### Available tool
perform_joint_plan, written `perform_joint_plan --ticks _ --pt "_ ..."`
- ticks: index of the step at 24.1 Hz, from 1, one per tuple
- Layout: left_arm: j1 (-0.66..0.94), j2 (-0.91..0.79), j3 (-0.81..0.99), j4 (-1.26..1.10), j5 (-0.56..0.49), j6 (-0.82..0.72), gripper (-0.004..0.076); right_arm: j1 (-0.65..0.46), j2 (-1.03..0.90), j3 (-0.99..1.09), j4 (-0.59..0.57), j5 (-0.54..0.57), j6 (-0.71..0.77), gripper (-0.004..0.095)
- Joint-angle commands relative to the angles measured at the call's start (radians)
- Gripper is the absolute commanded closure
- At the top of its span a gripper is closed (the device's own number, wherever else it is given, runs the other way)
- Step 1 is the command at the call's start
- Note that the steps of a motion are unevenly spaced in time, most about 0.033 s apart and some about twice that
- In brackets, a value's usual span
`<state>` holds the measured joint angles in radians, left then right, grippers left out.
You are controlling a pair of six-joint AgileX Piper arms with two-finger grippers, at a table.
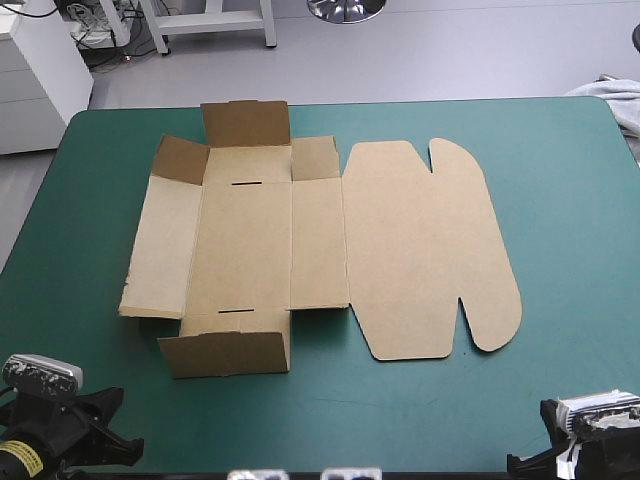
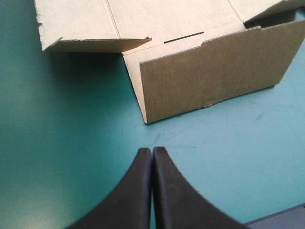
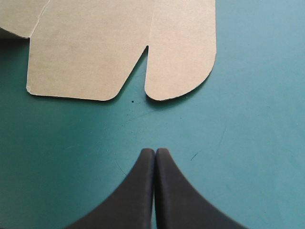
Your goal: Fold the box
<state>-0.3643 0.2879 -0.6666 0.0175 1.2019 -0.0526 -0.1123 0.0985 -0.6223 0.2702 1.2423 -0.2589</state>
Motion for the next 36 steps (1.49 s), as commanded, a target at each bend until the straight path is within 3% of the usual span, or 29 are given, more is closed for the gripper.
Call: perform_joint_plan --ticks 1,24,36 --pt "-0.003 0.015 -0.023 -0.009 -0.056 -0.011 0.0734 -0.001 0.018 -0.020 0.018 0.008 -0.002 0.0927" --pt "-0.003 0.032 -0.035 -0.009 -0.055 -0.009 0.0734 -0.001 0.018 -0.020 0.018 0.008 -0.002 0.0927" --pt "-0.003 0.494 -0.427 0.047 -0.065 0.034 0.0734 -0.001 0.018 -0.020 0.018 0.005 -0.002 0.0927"
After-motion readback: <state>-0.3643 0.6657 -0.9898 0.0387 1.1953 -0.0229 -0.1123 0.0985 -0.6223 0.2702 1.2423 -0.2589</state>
